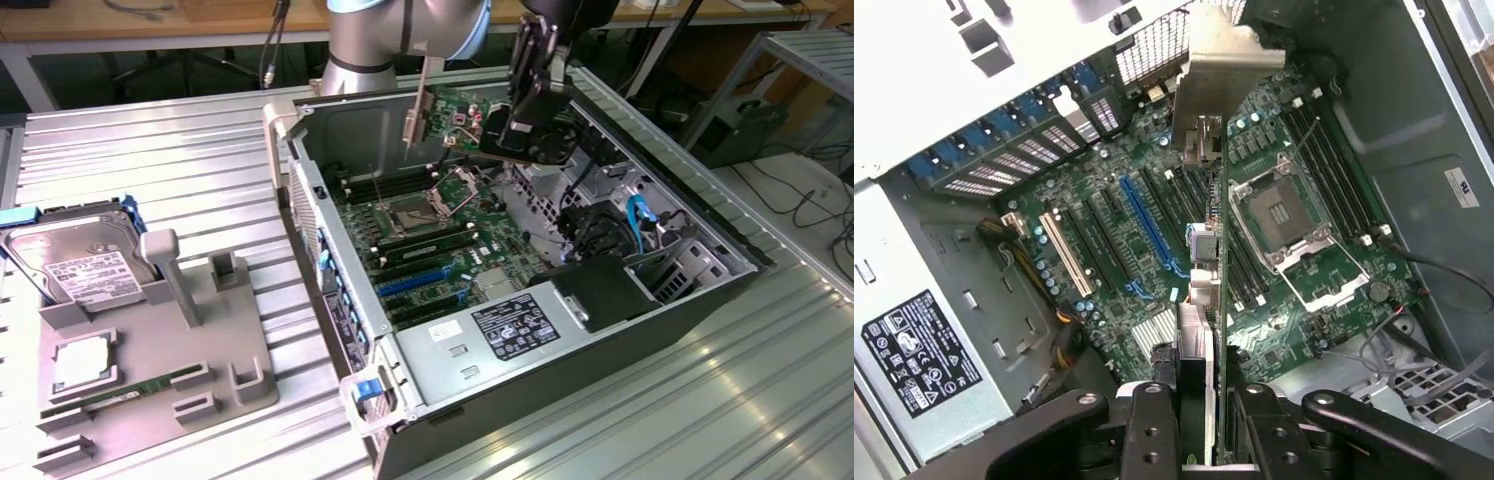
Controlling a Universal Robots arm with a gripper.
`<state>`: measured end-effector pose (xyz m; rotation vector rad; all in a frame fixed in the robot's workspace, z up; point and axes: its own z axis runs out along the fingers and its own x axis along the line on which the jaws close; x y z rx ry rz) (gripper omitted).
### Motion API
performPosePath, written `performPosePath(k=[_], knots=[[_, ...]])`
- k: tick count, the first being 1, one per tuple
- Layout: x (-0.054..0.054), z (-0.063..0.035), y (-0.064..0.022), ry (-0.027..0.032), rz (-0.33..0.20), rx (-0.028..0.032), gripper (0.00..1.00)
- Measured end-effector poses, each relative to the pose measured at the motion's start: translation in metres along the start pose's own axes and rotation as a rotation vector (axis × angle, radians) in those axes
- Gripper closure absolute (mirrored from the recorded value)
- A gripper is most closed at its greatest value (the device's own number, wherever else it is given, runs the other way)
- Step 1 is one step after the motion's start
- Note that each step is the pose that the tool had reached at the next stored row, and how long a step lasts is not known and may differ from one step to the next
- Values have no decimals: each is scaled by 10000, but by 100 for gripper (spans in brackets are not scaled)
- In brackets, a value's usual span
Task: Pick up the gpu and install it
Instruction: 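Insert the gpu into the slot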
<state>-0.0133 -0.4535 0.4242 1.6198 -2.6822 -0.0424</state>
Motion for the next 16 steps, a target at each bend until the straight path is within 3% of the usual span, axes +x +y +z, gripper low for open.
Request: performPosePath(k=[16], knots=[[0, 0, 0, 42, -1556, -11, 73]])
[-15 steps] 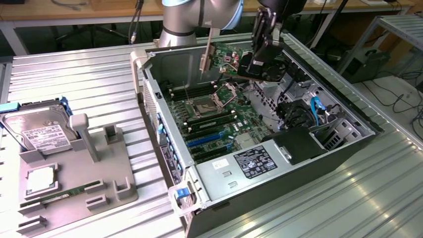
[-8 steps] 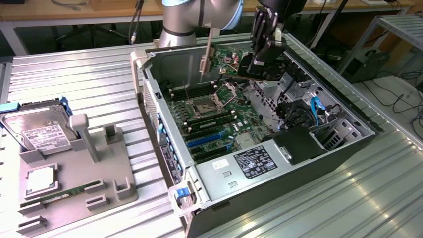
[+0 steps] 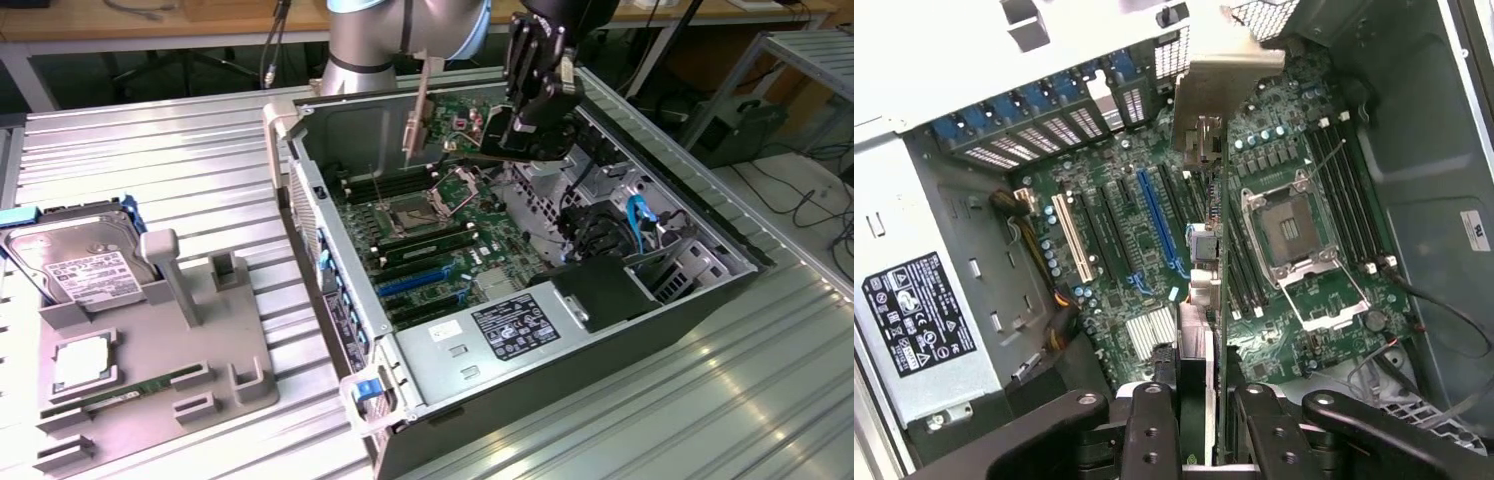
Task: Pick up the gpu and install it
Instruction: 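Insert the gpu into the slot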
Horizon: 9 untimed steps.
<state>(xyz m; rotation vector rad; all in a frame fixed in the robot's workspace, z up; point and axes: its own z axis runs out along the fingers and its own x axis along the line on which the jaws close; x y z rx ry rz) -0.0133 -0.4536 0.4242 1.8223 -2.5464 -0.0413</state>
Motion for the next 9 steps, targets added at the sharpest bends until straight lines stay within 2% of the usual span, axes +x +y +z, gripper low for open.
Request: performPosePath(k=[9], knots=[[0, 0, 0, 24, -886, -6, 73]])
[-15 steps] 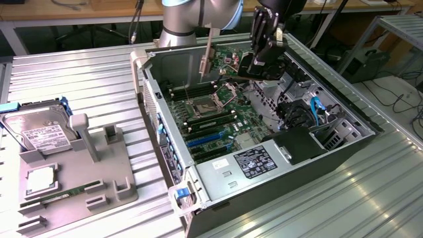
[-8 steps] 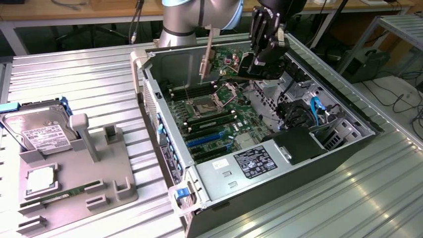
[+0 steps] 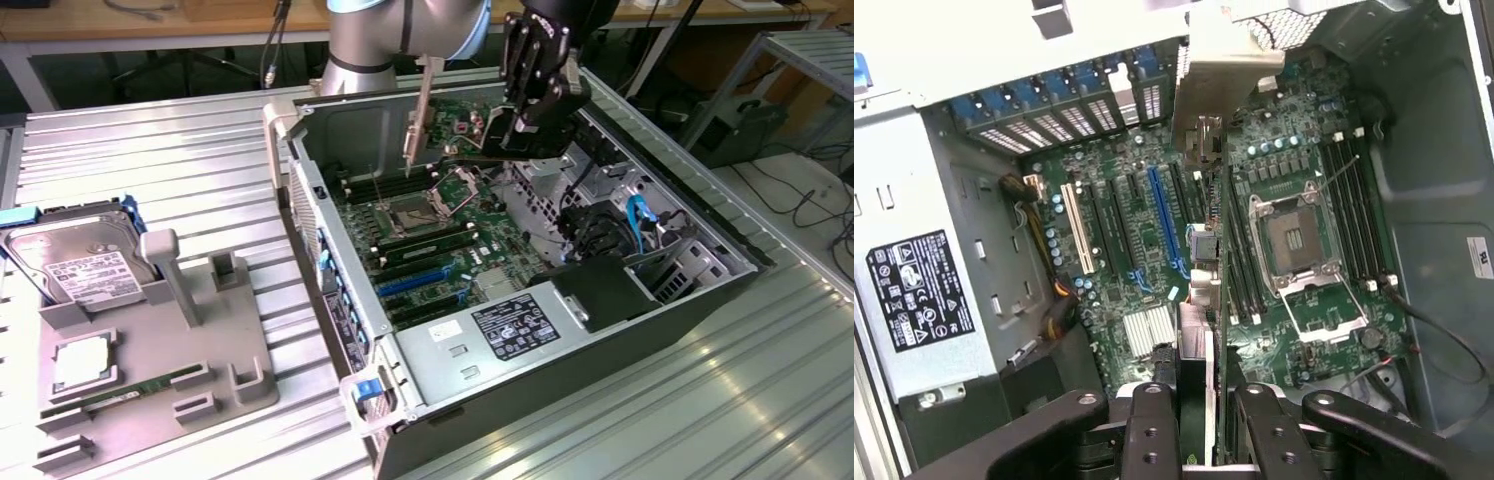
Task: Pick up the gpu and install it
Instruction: 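Insert the gpu into the slot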
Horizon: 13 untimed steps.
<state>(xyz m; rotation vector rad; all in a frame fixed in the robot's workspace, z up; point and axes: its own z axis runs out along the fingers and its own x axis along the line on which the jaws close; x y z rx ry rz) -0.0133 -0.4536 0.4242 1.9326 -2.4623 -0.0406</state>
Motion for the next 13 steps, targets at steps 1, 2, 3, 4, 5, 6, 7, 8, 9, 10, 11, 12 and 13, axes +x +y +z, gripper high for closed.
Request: performPosePath(k=[1, 2, 3, 4, 5, 6, 7, 8, 9, 10, 11, 12, 13], knots=[[0, 0, 0, 3, -94, -1, 73], [0, 0, 0, 5, -180, -1, 73], [0, 0, 0, 7, -278, -2, 73], [0, 0, 0, 10, -364, -3, 73], [0, 0, 0, 13, -470, -3, 73], [0, 0, 0, 16, -557, -4, 73], [0, 0, 0, 17, -648, -5, 73], [0, 0, 0, 20, -738, -5, 73], [0, 0, 0, 22, -834, -6, 73], [0, 0, 0, 26, -931, -7, 73], [0, 0, 0, 28, -1022, -7, 73], [0, 0, 0, 30, -1122, -8, 73], [0, 0, 0, 33, -1215, -9, 73]])
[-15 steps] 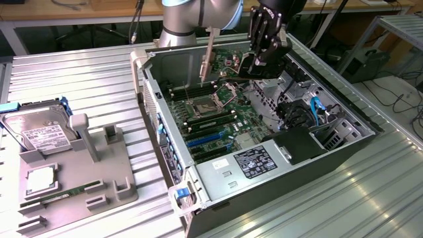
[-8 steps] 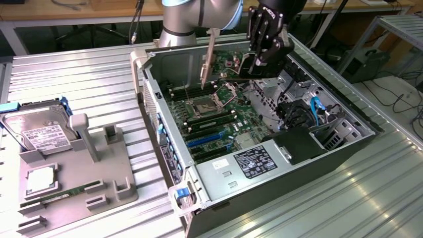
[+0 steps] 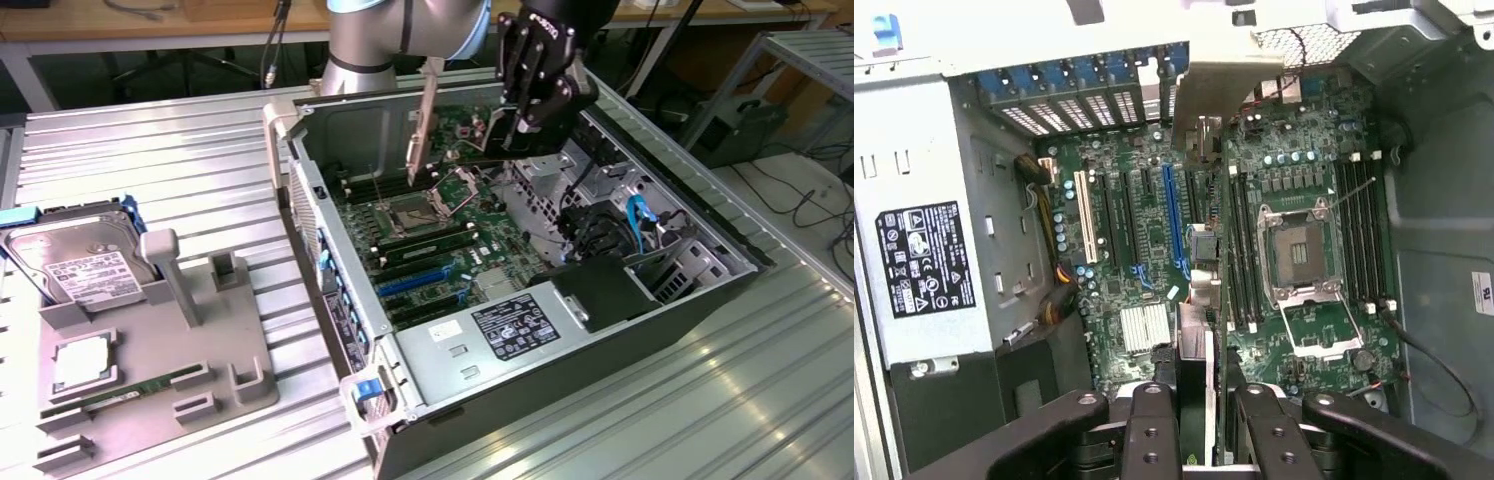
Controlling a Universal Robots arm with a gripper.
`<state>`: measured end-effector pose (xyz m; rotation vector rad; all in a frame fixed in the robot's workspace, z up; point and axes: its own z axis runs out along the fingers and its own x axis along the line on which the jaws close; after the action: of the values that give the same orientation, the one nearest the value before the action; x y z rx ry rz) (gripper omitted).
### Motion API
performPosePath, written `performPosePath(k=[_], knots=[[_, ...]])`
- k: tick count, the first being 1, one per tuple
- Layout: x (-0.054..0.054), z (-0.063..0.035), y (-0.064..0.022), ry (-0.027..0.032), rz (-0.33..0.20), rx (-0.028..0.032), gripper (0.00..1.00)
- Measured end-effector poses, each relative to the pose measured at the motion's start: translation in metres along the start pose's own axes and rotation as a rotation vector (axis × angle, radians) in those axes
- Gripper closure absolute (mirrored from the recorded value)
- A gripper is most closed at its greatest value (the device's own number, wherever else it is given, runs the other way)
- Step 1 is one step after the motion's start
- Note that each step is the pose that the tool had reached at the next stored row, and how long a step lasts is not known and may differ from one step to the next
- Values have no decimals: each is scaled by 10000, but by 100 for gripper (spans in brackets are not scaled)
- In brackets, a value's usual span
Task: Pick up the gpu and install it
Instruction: 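Insert the gpu into the slot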
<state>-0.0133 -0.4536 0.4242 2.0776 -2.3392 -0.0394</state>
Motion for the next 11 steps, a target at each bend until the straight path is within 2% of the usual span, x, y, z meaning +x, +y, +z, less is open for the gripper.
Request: performPosePath(k=[11], knots=[[0, 0, 0, 33, -1215, -9, 73]])
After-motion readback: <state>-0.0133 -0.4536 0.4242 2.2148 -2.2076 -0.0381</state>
